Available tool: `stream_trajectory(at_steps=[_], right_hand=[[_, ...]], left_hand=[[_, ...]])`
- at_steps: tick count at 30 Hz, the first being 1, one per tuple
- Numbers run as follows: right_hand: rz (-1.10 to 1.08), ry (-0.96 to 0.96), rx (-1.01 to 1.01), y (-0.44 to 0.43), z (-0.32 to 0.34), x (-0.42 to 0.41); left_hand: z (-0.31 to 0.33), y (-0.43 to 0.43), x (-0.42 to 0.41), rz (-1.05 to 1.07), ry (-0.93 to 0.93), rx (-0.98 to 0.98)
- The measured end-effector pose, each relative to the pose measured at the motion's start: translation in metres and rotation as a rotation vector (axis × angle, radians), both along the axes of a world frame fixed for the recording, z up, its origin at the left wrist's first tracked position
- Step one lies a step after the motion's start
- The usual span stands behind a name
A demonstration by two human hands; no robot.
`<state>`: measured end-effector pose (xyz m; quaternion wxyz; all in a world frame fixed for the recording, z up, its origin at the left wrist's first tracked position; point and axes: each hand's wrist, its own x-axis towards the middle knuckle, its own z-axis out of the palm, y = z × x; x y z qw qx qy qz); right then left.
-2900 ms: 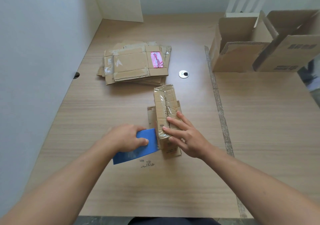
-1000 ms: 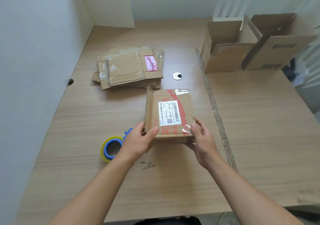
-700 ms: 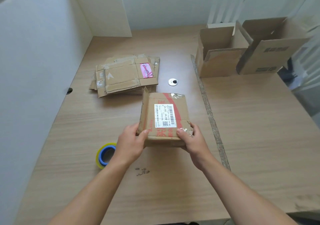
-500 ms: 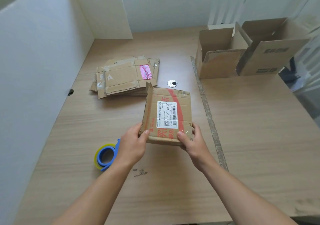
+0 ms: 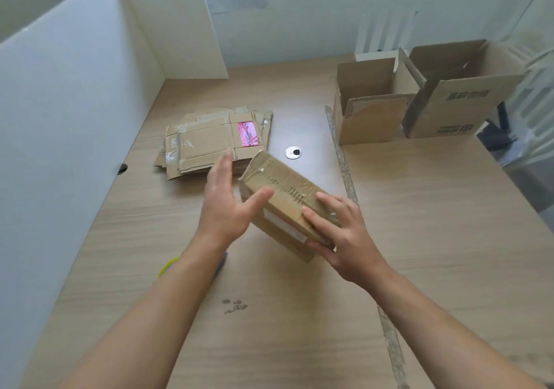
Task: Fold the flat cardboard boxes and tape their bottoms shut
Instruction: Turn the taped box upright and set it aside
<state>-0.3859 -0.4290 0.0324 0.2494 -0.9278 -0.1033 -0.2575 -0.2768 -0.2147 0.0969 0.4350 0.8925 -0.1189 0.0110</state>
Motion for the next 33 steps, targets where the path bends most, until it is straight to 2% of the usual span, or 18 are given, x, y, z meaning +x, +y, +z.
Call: stream_trajectory(at_steps=[3,5,6,10,14,15,18,23,28,30,33], right_hand=[[0.13,-0.029,-0.065,-0.002,-0.004,-0.003],[0.149,0.024,-0.037,-0.005,-0.008,-0.006],[0.119,0.114,0.018,-0.006,-0.01,-0.008],[-0.083,0.482,0.414,0.001,-0.019,-0.014],[-0.216,0.632,0.913,0.013,-0.018,-0.011],[-0.283,0.631,0.974,0.013,-0.018,-0.008],[-0.422,0.548,0.995,0.011,-0.017,-0.001],[-0.337,0.421,1.187,-0.001,-0.017,0.001],[-0.272,0.338,1.504,-0.009,-0.006,0.005],[-0.234,0.363,1.556,-0.01,-0.003,0.005],[-0.191,0.353,1.589,-0.013,0.002,0.008]], left_hand=[[0.003,-0.009,0.014,0.041,0.205,-0.024],[-0.005,-0.008,0.014,0.063,0.207,0.048],[-0.01,-0.007,0.012,0.072,0.168,0.089],[-0.028,-0.008,-0.004,0.154,0.128,0.121],[-0.042,-0.011,-0.02,0.217,0.129,0.096],[-0.043,-0.011,-0.025,0.214,0.134,0.08],[-0.045,-0.011,-0.031,0.221,0.138,0.004],[-0.048,0.001,-0.03,0.179,0.229,-0.232],[-0.041,-0.001,-0.025,0.132,0.429,-0.713],[-0.035,-0.007,-0.022,0.095,0.473,-0.676],[-0.032,-0.011,-0.019,0.142,0.507,-0.445]])
